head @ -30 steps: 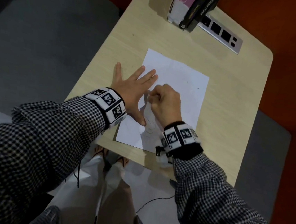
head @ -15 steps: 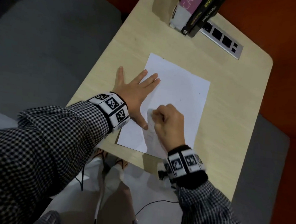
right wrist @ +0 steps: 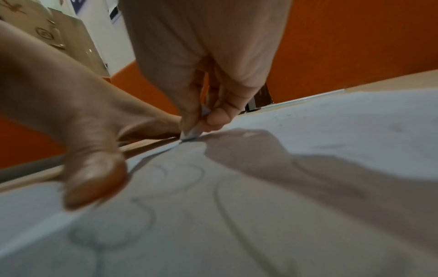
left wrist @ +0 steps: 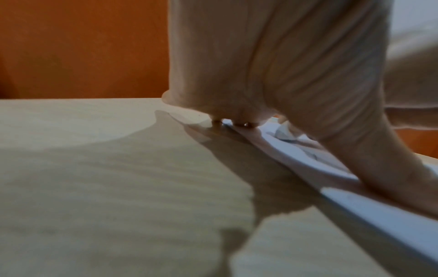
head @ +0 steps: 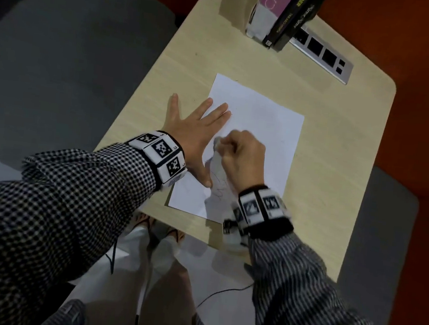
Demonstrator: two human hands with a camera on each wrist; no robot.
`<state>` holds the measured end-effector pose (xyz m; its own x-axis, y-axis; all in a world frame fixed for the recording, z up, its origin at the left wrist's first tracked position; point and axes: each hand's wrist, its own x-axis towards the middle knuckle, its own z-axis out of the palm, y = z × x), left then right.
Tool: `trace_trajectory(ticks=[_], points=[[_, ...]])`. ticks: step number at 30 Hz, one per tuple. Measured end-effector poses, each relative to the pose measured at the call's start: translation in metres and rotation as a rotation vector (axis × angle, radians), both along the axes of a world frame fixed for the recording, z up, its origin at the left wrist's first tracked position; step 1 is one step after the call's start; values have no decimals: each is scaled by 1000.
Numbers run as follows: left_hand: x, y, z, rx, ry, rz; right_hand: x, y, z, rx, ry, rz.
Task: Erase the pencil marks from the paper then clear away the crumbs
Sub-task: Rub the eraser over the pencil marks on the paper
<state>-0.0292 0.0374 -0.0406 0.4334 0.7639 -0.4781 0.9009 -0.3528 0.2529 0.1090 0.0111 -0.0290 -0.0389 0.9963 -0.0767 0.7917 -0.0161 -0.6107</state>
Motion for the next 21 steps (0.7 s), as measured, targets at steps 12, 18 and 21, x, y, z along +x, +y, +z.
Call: trace_trajectory(ticks=[12,18,21], points=[[-1,1,1,1,-8,2,0,14,4,-41,9,9],[-1,-1,1,2,10,11,-4,-40,5,-64,13,37],[1,0,1,-5,8,1,1,12,2,-55,-3,-42]])
